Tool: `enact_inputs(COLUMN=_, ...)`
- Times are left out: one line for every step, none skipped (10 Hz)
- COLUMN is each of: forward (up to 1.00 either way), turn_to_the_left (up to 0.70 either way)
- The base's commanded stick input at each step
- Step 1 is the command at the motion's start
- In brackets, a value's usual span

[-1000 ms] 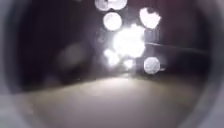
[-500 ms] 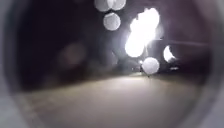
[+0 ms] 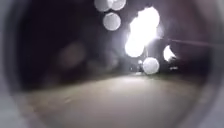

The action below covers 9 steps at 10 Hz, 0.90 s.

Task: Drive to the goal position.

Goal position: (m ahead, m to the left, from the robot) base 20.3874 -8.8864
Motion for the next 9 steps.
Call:
enact_inputs(forward=0.7, turn_to_the_left=0.0)
enact_inputs(forward=0.7, turn_to_the_left=0.0)
enact_inputs(forward=0.7, turn_to_the_left=0.0)
enact_inputs(forward=0.7, turn_to_the_left=0.0)
enact_inputs(forward=0.7, turn_to_the_left=0.0)
enact_inputs(forward=0.7, turn_to_the_left=0.0)
enact_inputs(forward=0.7, turn_to_the_left=0.0)
enact_inputs(forward=0.7, turn_to_the_left=0.0)
enact_inputs(forward=0.7, turn_to_the_left=0.0)
